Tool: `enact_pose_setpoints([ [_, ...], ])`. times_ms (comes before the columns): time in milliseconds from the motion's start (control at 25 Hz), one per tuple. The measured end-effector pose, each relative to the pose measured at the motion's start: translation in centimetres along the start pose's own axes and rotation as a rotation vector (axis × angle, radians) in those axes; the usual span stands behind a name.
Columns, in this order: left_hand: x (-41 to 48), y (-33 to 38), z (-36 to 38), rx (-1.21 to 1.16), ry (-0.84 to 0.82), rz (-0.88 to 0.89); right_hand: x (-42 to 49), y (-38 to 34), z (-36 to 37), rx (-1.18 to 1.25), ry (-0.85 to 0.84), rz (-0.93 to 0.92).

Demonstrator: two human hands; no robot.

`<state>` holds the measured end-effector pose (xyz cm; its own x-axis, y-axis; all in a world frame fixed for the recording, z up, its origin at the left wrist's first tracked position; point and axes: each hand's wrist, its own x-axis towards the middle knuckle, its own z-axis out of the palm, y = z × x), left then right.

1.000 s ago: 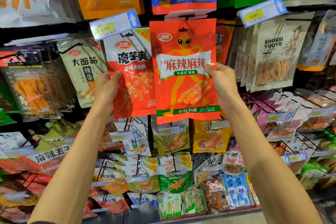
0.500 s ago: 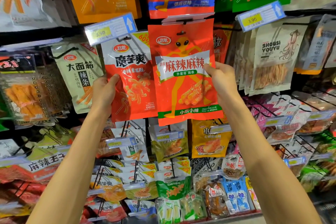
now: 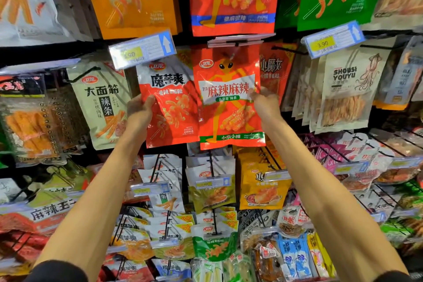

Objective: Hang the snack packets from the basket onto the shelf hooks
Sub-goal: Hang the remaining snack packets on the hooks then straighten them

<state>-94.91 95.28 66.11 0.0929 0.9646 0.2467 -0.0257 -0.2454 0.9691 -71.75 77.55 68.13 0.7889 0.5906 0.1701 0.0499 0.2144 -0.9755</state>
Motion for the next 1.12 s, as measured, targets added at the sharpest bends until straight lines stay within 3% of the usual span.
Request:
enact_pose_setpoints([
  [120,1.6,0.7,1.3,0.147,-0.047,0.002,1.2,0.5,0.5,-0.041,0.031,-0.032],
  [280,1.7,0.7,3.0,0.249,0.008,0.049,3.4,1.5,0.4,-0.283,-0.023,-0.108],
  [440,1.0,-0.2,3.0,0.268,0.016,0.092,4.1,1.7,0.7,-0.333,-0.022,-0.035],
  [640,0.3,-0.1,2.1,0.343,-0.048,0.117,4.0,3.3,-0.2,-0.431,-0.160,-0.073],
  [760,-0.1,0.9,1.7,0.452,-0.126,0.015,3.7,2.6,-0.5,-0.519,-0.246,0.000],
  [920,-2.0,1.2,0.1,0.701,-0.317,-0.022,2.6,1.4,-1.8,-0.727,-0.384,-0.037],
  [1120,-5.2,3.8,-1.6,1.163,-0.426,0.140,-0.4,-0.1,-3.8,-1.137,-0.494,-0.118],
])
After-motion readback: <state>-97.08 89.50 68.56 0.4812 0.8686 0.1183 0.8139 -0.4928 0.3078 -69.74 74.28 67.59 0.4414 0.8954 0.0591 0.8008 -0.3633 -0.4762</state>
